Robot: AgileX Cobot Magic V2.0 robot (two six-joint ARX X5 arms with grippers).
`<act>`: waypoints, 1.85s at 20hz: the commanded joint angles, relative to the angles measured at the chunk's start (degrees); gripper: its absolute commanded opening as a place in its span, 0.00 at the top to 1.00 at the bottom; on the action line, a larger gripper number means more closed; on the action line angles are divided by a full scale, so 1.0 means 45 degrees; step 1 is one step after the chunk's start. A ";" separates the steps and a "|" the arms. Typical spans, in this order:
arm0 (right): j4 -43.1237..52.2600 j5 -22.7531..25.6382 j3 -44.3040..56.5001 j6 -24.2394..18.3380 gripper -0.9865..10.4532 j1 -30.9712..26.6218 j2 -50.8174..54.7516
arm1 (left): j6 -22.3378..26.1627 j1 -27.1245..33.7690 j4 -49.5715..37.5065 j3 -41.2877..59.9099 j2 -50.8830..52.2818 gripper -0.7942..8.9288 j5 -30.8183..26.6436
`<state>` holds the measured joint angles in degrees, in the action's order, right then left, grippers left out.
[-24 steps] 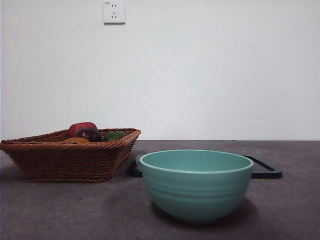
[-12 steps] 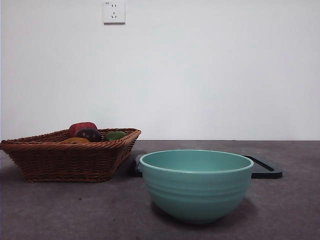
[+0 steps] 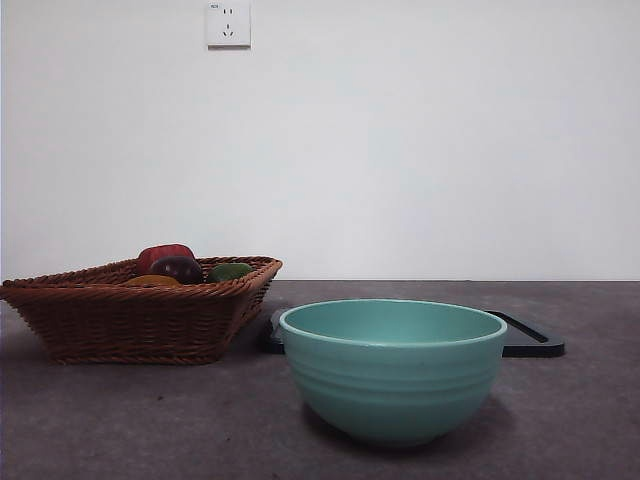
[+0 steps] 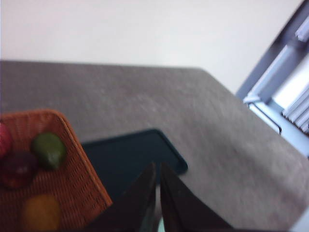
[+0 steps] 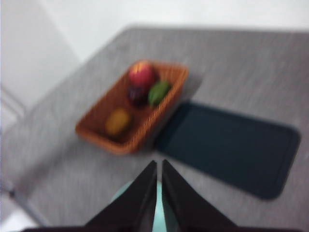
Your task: Pick up the wifruite, put it on the bowl, pick up the plate, put it on desk
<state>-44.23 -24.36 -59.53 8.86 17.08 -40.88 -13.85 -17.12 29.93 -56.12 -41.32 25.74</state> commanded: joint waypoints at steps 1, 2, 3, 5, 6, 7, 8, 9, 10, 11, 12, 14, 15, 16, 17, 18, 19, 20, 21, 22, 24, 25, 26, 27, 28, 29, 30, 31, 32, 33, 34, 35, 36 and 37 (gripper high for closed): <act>-0.0627 -0.0063 -0.0219 -0.1229 0.91 0.0321 -0.0049 | 0.0826 -0.0330 0.0602 -0.0311 -0.0078 0.90 0.0631; -0.0874 -0.0068 -0.0219 -0.1409 0.91 0.0384 -0.0039 | 0.0933 -0.0452 0.0923 -0.0311 -0.0078 0.90 0.1039; -0.1073 -0.0068 -0.0219 -0.1525 0.90 0.0423 -0.0015 | 0.0991 -0.0549 0.1195 -0.0311 -0.0078 0.90 0.1399; -0.1608 -0.0058 -0.0219 -0.1651 0.90 0.0442 0.0175 | 0.1078 -0.0709 0.1734 -0.0311 -0.0029 0.90 0.1938; -0.1807 -0.0044 -0.0219 -0.1710 0.90 0.0437 0.0277 | 0.1083 -0.0753 0.1885 -0.0311 0.0029 0.90 0.2064; -0.1967 -0.0044 -0.0219 -0.1749 0.90 0.0437 0.0418 | 0.1166 -0.0792 0.2084 -0.0311 0.0117 0.90 0.2108; -0.2059 -0.0049 -0.0219 -0.1744 0.90 0.0437 0.0641 | 0.1384 -0.0821 0.2327 -0.0311 0.0248 0.90 0.2118; -0.2035 -0.0044 -0.0219 -0.1749 0.90 0.0437 0.0869 | 0.1656 -0.0835 0.2506 -0.0311 0.0389 0.89 0.2118; -0.1987 -0.0005 -0.0219 -0.1749 0.90 0.0437 0.1098 | 0.1661 -0.0840 0.2555 -0.0311 0.0491 0.86 0.2093; -0.1943 0.0097 -0.0219 -0.1744 0.90 0.0437 0.1282 | 0.1651 -0.0840 0.2540 -0.0311 0.0568 0.78 0.2093; -0.1914 0.0146 -0.0219 -0.1744 0.90 0.0437 0.1438 | 0.1642 -0.0840 0.2497 -0.0311 0.0597 0.66 0.2093; -0.1889 0.0146 -0.0219 -0.1739 0.79 0.0437 0.1642 | 0.1647 -0.0840 0.2492 -0.0311 0.0607 0.48 0.2093; -0.1894 0.0180 -0.0219 -0.1661 0.67 0.0437 0.1656 | 0.1637 -0.0845 0.2492 -0.0311 0.0607 0.43 0.2098; -0.1894 0.0185 -0.0219 -0.1462 0.53 0.0437 0.1666 | 0.1642 -0.0845 0.2487 -0.0311 0.0627 0.42 0.2098; -0.1889 0.0185 -0.0219 -0.1311 0.41 0.0437 0.1661 | 0.1637 -0.0845 0.2467 -0.0311 0.0636 0.42 0.2098; -0.1894 0.0185 -0.0219 -0.1307 0.35 0.0437 0.1661 | 0.1617 -0.0845 0.2472 -0.0311 0.0631 0.42 0.2098; -0.1889 0.0185 -0.0219 -0.1311 0.33 0.0437 0.1661 | 0.1588 -0.0845 0.2467 -0.0311 0.0631 0.40 0.2098; -0.1885 0.0185 -0.0219 -0.1307 0.33 0.0437 0.1661 | 0.1583 -0.0845 0.2472 -0.0311 0.0627 0.33 0.2098; -0.1889 0.0185 -0.0219 -0.1307 0.33 0.0437 0.1661 | 0.1579 -0.0845 0.2472 -0.0311 0.0631 0.24 0.2098; -0.1889 0.0185 -0.0219 -0.1307 0.33 0.0437 0.1661 | 0.1583 -0.0845 0.2472 -0.0311 0.0631 0.19 0.2098; -0.1889 0.0170 -0.0219 -0.1311 0.33 0.0437 0.1661 | 0.1583 -0.0845 0.2463 -0.0311 0.0631 0.18 0.2093; -0.1889 0.0170 -0.0219 -0.1311 0.33 0.0437 0.1661 | 0.1583 -0.0845 0.2463 -0.0311 0.0631 0.18 0.2093; -0.1889 0.0165 -0.0219 -0.1311 0.33 0.0437 0.1661 | 0.1593 -0.0845 0.2463 -0.0311 0.0627 0.18 0.2089; -0.1889 0.0165 -0.0219 -0.1307 0.33 0.0437 0.1661 | 0.1598 -0.0840 0.2467 -0.0311 0.0617 0.18 0.1977; -0.1889 0.0121 -0.0219 -0.1307 0.33 0.0437 0.1661 | 0.1569 -0.0840 0.2569 -0.0340 0.0597 0.19 0.1647; -0.1889 0.0087 -0.0219 -0.1307 0.33 0.0437 0.1661 | 0.1559 -0.0840 0.2788 -0.0418 0.0476 0.19 0.1355; -0.1904 0.0087 -0.0219 -0.1307 0.33 0.0437 0.1661 | 0.1598 -0.0840 0.3254 -0.0631 0.0204 0.19 0.0665; -0.1904 0.0083 -0.0219 -0.1307 0.33 0.0437 0.1661 | 0.1855 -0.0840 0.3750 -0.0913 -0.0155 0.19 0.0097; -0.1899 0.0083 -0.0219 -0.1307 0.34 0.0437 0.1661 | 0.2157 -0.0840 0.4265 -0.1321 -0.0729 0.19 -0.0539; -0.1899 0.0087 -0.0219 -0.1297 0.34 0.0437 0.1661 | 0.2254 -0.0840 0.4619 -0.1700 -0.1307 0.19 -0.0947; -0.1899 0.0083 -0.0219 -0.1185 0.34 0.0437 0.1661 | 0.2254 -0.0840 0.4954 -0.2181 -0.2093 0.19 -0.1307; -0.1899 0.0083 -0.0219 -0.1064 0.34 0.0437 0.1661 | 0.2220 -0.0840 0.5163 -0.2560 -0.2759 0.19 -0.1549; -0.1899 0.0083 -0.0219 -0.1010 0.34 0.0437 0.1661 | 0.2205 -0.0840 0.5333 -0.3011 -0.3609 0.19 -0.1851; -0.1899 0.0083 -0.0219 -0.1005 0.34 0.0437 0.1661 | 0.2195 -0.0840 0.5464 -0.3395 -0.4333 0.19 -0.2186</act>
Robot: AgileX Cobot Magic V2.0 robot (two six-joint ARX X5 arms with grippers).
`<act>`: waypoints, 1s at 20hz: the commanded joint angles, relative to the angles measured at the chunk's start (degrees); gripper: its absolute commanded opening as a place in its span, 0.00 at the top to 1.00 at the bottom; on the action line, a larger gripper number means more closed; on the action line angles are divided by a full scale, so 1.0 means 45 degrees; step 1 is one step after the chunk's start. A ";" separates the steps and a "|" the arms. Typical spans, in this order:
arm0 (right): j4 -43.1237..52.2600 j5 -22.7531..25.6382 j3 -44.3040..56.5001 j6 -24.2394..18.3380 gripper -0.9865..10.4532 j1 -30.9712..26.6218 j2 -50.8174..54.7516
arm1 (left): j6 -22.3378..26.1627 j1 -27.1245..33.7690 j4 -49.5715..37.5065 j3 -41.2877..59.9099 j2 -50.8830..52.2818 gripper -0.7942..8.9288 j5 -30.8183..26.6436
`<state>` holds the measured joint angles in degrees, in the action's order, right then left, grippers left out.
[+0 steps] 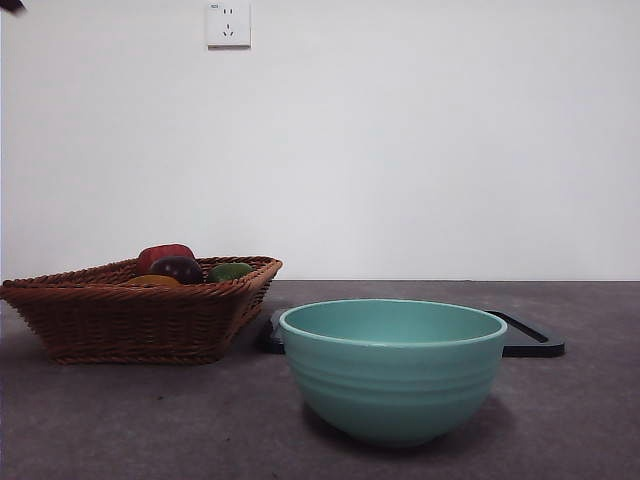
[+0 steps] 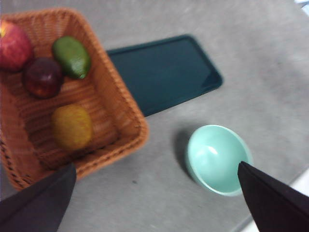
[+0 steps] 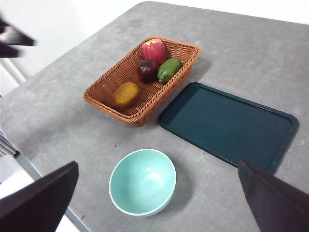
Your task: Pick up the wifruite, put it on the bowl, pick up the plate, put it on desk
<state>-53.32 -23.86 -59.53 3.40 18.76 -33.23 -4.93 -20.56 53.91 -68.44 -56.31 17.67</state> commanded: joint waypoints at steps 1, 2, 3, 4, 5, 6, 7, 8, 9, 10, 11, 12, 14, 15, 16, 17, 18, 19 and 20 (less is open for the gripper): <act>0.0121 -0.0029 -0.0219 0.0248 0.34 0.0063 -0.0034 | 0.0185 -0.0078 0.0214 -0.1073 -0.1875 0.19 -0.0777; 0.0126 -0.0029 -0.0219 0.0248 0.34 0.0063 -0.0034 | 0.0185 -0.0078 0.0223 -0.1413 -0.2676 0.19 -0.1015; 0.0126 -0.0029 -0.0219 0.0248 0.34 0.0063 -0.0034 | 0.0185 -0.0078 0.0267 -0.1729 -0.3468 0.19 -0.1049; 0.0126 -0.0029 -0.0219 0.0253 0.34 0.0063 -0.0034 | 0.0189 -0.0078 0.0330 -0.1982 -0.4211 0.19 -0.1069; 0.0126 -0.0029 -0.0219 0.0253 0.34 0.0063 -0.0034 | 0.0189 -0.0078 0.0398 -0.2176 -0.4920 0.19 -0.1073; 0.0126 -0.0034 -0.0219 0.0253 0.34 0.0063 -0.0024 | 0.0185 -0.0078 0.0403 -0.2336 -0.5581 0.19 -0.1073; 0.0126 -0.0034 -0.0219 0.0253 0.34 0.0063 -0.0005 | 0.0204 -0.0078 0.0301 -0.2429 -0.6178 0.19 -0.1083; 0.0131 -0.0039 -0.0219 0.0253 0.34 0.0063 0.0010 | 0.0219 -0.0078 0.0044 -0.2448 -0.6751 0.19 -0.1297; 0.0126 -0.0039 -0.0219 0.0253 0.34 0.0063 0.0024 | 0.0219 -0.0078 -0.0185 -0.2448 -0.7291 0.19 -0.1608; 0.0126 -0.0053 -0.0219 0.0257 0.34 0.0063 0.0024 | 0.0204 -0.0078 -0.0321 -0.2448 -0.7762 0.19 -0.2055; 0.0126 -0.0068 -0.0219 0.0253 0.34 0.0063 0.0024 | 0.0209 -0.0073 -0.0418 -0.2448 -0.8194 0.19 -0.2443; 0.0126 -0.0083 -0.0219 0.0253 0.34 0.0063 0.0024 | 0.0253 -0.0073 -0.0593 -0.2448 -0.8646 0.19 -0.2701; 0.0126 -0.0083 -0.0219 0.0253 0.34 0.0063 0.0024 | 0.0325 -0.0068 -0.1030 -0.2448 -0.9364 0.19 -0.2749; 0.0126 -0.0083 -0.0219 0.0257 0.34 0.0063 0.0024 | 0.0321 -0.0068 -0.1273 -0.2448 -0.9641 0.19 -0.2837; 0.0126 -0.0083 -0.0219 0.0257 0.34 0.0063 0.0024 | 0.0321 -0.0068 -0.1511 -0.2448 -0.9874 0.19 -0.3041; 0.0126 -0.0083 -0.0219 0.0267 0.34 0.0063 0.0024 | 0.0321 -0.0068 -0.1705 -0.2448 -1.0049 0.19 -0.3274; 0.0126 -0.0083 -0.0219 0.0301 0.34 0.0063 0.0024 | 0.0321 -0.0063 -0.1836 -0.2448 -1.0214 0.19 -0.3327; 0.0126 -0.0083 -0.0219 0.0340 0.34 0.0063 0.0024 | 0.0316 -0.0039 -0.1899 -0.2448 -1.0355 0.19 -0.3322; 0.0126 -0.0083 -0.0219 0.0413 0.34 0.0063 0.0024 | 0.0311 0.0010 -0.1919 -0.2448 -1.0486 0.19 -0.3322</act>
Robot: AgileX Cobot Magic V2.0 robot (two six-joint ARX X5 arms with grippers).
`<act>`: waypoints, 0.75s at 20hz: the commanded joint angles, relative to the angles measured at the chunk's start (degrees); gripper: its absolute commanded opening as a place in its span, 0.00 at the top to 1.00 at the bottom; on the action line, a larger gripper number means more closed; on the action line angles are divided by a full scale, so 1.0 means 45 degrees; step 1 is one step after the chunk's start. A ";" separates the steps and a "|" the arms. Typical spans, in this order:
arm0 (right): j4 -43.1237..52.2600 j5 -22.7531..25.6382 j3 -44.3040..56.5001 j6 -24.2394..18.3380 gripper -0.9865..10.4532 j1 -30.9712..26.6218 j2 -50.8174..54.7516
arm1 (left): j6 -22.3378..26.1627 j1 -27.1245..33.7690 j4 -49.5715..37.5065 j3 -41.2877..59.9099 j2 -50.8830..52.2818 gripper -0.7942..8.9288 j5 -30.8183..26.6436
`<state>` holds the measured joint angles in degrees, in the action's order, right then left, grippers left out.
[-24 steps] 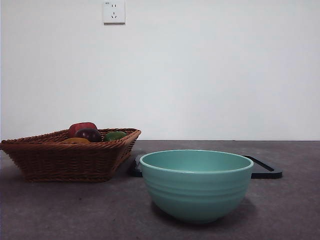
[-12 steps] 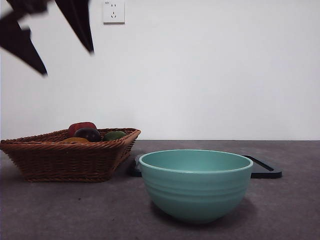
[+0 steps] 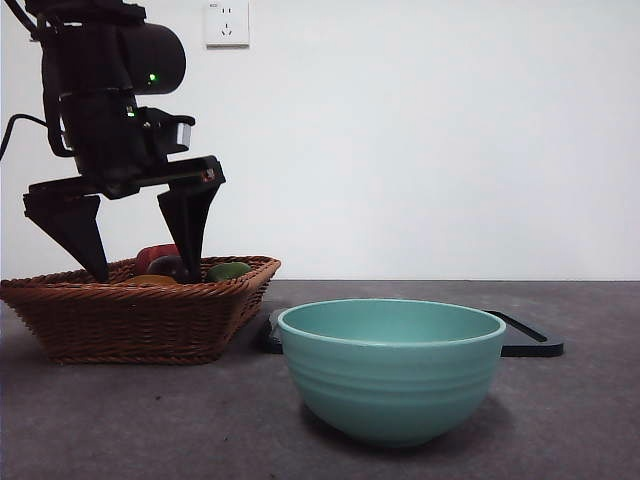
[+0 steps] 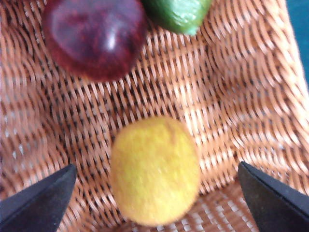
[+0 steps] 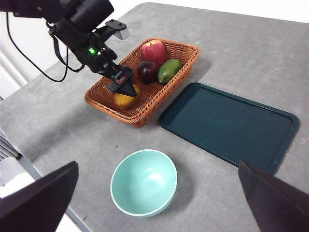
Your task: Pick up the wifruite, put it on the bowl, pick up the plate, put it on desk
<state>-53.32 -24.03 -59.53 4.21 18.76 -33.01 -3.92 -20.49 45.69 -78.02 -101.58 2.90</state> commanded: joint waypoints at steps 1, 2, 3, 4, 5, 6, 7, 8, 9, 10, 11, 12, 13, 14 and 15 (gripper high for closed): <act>0.0126 -0.0044 -0.0219 0.0262 0.34 0.0063 -0.0024 | 0.0087 0.0029 -0.0151 -0.0321 -0.0583 0.19 -0.0039; 0.0126 -0.0044 -0.0219 0.0257 0.34 0.0063 -0.0024 | 0.0044 0.0058 -0.0165 -0.0321 -0.0719 0.19 -0.0034; 0.0126 -0.0044 -0.0219 0.0262 0.34 0.0063 -0.0024 | 0.0024 0.0068 -0.0204 -0.0321 -0.0869 0.19 -0.0034; 0.0126 -0.0044 -0.0219 0.0262 0.34 0.0063 -0.0024 | 0.0005 0.0078 -0.0262 -0.0321 -0.0996 0.19 -0.0034; 0.0126 -0.0044 -0.0219 0.0262 0.34 0.0063 -0.0024 | 0.0005 0.0078 -0.0369 -0.0321 -0.1161 0.19 -0.0034; 0.0126 -0.0044 -0.0219 0.0267 0.34 0.0063 -0.0024 | 0.0005 0.0078 -0.0427 -0.0321 -0.1282 0.19 -0.0034; 0.0126 -0.0044 -0.0219 0.0311 0.34 0.0063 -0.0024 | 0.0005 0.0078 -0.0452 -0.0321 -0.1409 0.19 -0.0034; 0.0126 -0.0044 -0.0219 0.0335 0.34 0.0063 -0.0024 | 0.0010 0.0078 -0.0461 -0.0321 -0.1511 0.19 -0.0034; 0.0126 -0.0044 -0.0219 0.0418 0.34 0.0063 -0.0024 | 0.0010 0.0078 -0.0466 -0.0321 -0.1574 0.20 -0.0034; 0.0126 -0.0044 -0.0219 0.0471 0.34 0.0063 -0.0024 | 0.0010 0.0078 -0.0471 -0.0321 -0.1593 0.27 -0.0034; 0.0126 -0.0044 -0.0219 0.0549 0.34 0.0063 -0.0024 | 0.0010 0.0078 -0.0486 -0.0321 -0.1593 0.36 -0.0034; 0.0126 -0.0044 -0.0219 0.0588 0.34 0.0063 -0.0024 | 0.0010 0.0078 -0.0476 -0.0321 -0.1593 0.46 -0.0039; 0.0126 -0.0044 -0.0219 0.0593 0.34 0.0063 -0.0024 | 0.0010 0.0078 -0.0432 -0.0321 -0.1593 0.52 -0.0039; 0.0126 -0.0044 -0.0219 0.0597 0.34 0.0063 -0.0024 | 0.0010 0.0078 -0.0413 -0.0321 -0.1598 0.58 -0.0034; 0.0126 -0.0044 -0.0219 0.0612 0.34 0.0063 -0.0024 | 0.0010 0.0073 -0.0408 -0.0321 -0.1598 0.62 -0.0034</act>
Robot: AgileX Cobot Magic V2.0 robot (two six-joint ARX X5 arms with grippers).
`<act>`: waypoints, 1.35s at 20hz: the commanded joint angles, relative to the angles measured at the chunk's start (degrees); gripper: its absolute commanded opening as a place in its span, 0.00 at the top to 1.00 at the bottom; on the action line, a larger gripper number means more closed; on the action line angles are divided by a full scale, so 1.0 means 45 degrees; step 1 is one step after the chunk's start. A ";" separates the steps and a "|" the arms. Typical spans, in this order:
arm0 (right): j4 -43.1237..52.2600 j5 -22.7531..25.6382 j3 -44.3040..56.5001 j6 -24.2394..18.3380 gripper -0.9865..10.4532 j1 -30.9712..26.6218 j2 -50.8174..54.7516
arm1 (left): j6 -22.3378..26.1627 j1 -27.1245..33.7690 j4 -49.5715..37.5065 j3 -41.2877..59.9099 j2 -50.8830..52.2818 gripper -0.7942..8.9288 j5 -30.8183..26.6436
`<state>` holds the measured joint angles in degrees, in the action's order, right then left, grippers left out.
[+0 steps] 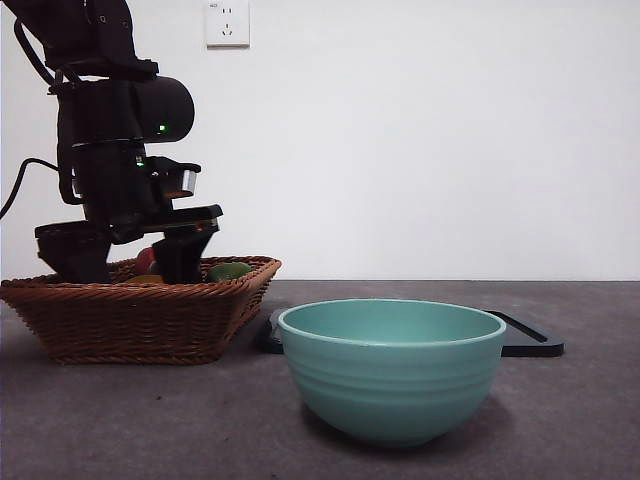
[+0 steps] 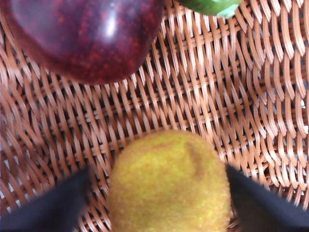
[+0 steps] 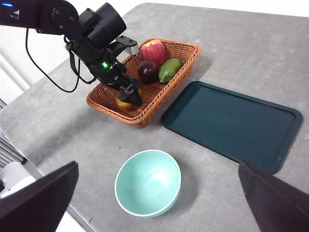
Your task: Pick up the wifruite, put it on the bowl, pick up the plate, put it on desk
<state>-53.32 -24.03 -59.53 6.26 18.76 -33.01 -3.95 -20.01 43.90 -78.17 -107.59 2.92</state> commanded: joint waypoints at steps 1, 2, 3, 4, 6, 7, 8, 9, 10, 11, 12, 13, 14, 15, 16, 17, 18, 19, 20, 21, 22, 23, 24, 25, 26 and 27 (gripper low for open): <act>0.0126 -0.0044 -0.0219 0.0189 0.34 0.0063 -0.0024 | 0.0019 -0.0034 0.0015 -0.0287 -0.0262 0.64 -0.0039; 0.0126 -0.0044 -0.0219 0.0189 0.34 0.0063 -0.0024 | 0.0019 -0.0034 0.0010 -0.0287 -0.0262 0.64 -0.0039; 0.0126 -0.0044 -0.0219 0.0189 0.34 0.0063 -0.0024 | 0.0024 -0.0034 -0.0010 -0.0287 -0.0262 0.64 -0.0039; 0.0126 -0.0044 -0.0219 0.0189 0.34 0.0063 -0.0024 | 0.0068 -0.0034 -0.0039 -0.0287 -0.0262 0.64 -0.0039; 0.0126 -0.0044 -0.0219 0.0185 0.34 0.0063 -0.0024 | 0.0078 -0.0005 0.0102 -0.0413 -0.0262 0.63 -0.0039; 0.0126 -0.0039 -0.0219 0.0185 0.34 0.0063 -0.0024 | 0.0073 0.0039 0.0389 -0.0631 -0.0262 0.63 -0.0039; 0.0131 -0.0039 -0.0219 0.0185 0.34 0.0063 -0.0024 | 0.0073 0.0039 0.0821 -0.0957 -0.0257 0.63 -0.0039; 0.0131 -0.0039 -0.0219 0.0185 0.34 0.0063 -0.0024 | 0.0073 0.0039 0.1375 -0.1365 -0.0257 0.63 -0.0039; 0.0131 -0.0039 -0.0219 0.0180 0.34 0.0063 -0.0024 | 0.0083 0.0039 0.2045 -0.1851 -0.0257 0.63 -0.0039; 0.0131 -0.0039 -0.0219 0.0175 0.34 0.0063 -0.0024 | 0.0126 0.0029 0.2754 -0.2361 -0.0238 0.64 -0.0034; 0.0131 -0.0039 -0.0219 0.0175 0.34 0.0063 -0.0024 | 0.0189 0.0010 0.3361 -0.2793 -0.0223 0.64 -0.0024; 0.0131 -0.0039 -0.0219 0.0180 0.34 0.0063 -0.0024 | 0.0228 -0.0029 0.4056 -0.3288 -0.0151 0.64 0.0058; 0.0131 -0.0039 -0.0219 0.0175 0.34 0.0063 -0.0024 | 0.0330 -0.0092 0.4498 -0.3614 -0.0063 0.64 0.0272; 0.0126 -0.0039 -0.0219 0.0175 0.34 0.0063 -0.0024 | 0.0476 -0.0160 0.4847 -0.3876 0.0136 0.64 0.0908; 0.0126 -0.0039 -0.0219 0.0180 0.34 0.0063 -0.0024 | 0.0583 -0.0238 0.4964 -0.3978 0.0355 0.64 0.1666; 0.0126 -0.0039 -0.0219 0.0180 0.34 0.0063 -0.0024 | 0.0724 -0.0359 0.4969 -0.3978 0.0695 0.64 0.2720; 0.0126 -0.0039 -0.0219 0.0180 0.34 0.0063 -0.0024 | 0.0826 -0.0520 0.4974 -0.3978 0.0996 0.64 0.3449; 0.0126 -0.0039 -0.0219 0.0180 0.34 0.0063 -0.0024 | 0.0894 -0.0714 0.5008 -0.3978 0.1277 0.64 0.3910; 0.0126 -0.0039 -0.0219 0.0180 0.34 0.0063 -0.0024 | 0.0937 -0.0937 0.5081 -0.3978 0.1569 0.64 0.4192; 0.0126 -0.0039 -0.0219 0.0185 0.34 0.0063 -0.0024 | 0.0942 -0.1185 0.5187 -0.3978 0.1817 0.64 0.4352; 0.0126 -0.0039 -0.0219 0.0194 0.34 0.0063 -0.0024 | 0.0937 -0.1477 0.5304 -0.3978 0.2040 0.64 0.4405; 0.0131 -0.0039 -0.0219 0.0233 0.34 0.0063 -0.0024 | 0.0937 -0.1817 0.5406 -0.3978 0.2205 0.64 0.4410; 0.0131 -0.0039 -0.0219 0.0243 0.34 0.0063 -0.0024 | 0.0928 -0.2200 0.5498 -0.3973 0.2312 0.64 0.4410; 0.0131 -0.0039 -0.0219 0.0282 0.34 0.0063 -0.0024 | 0.0933 -0.2608 0.5547 -0.3973 0.2356 0.64 0.4410; 0.0131 -0.0039 -0.0219 0.0282 0.34 0.0063 -0.0024 | 0.0933 -0.3050 0.5547 -0.3973 0.2356 0.64 0.4410; 0.0126 -0.0039 -0.0219 0.0282 0.34 0.0063 -0.0024 | 0.0928 -0.3502 0.5527 -0.3963 0.2351 0.64 0.4405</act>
<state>-53.32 -24.03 -59.55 6.66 18.76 -33.01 -0.67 -35.27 68.97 -94.65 -96.33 22.48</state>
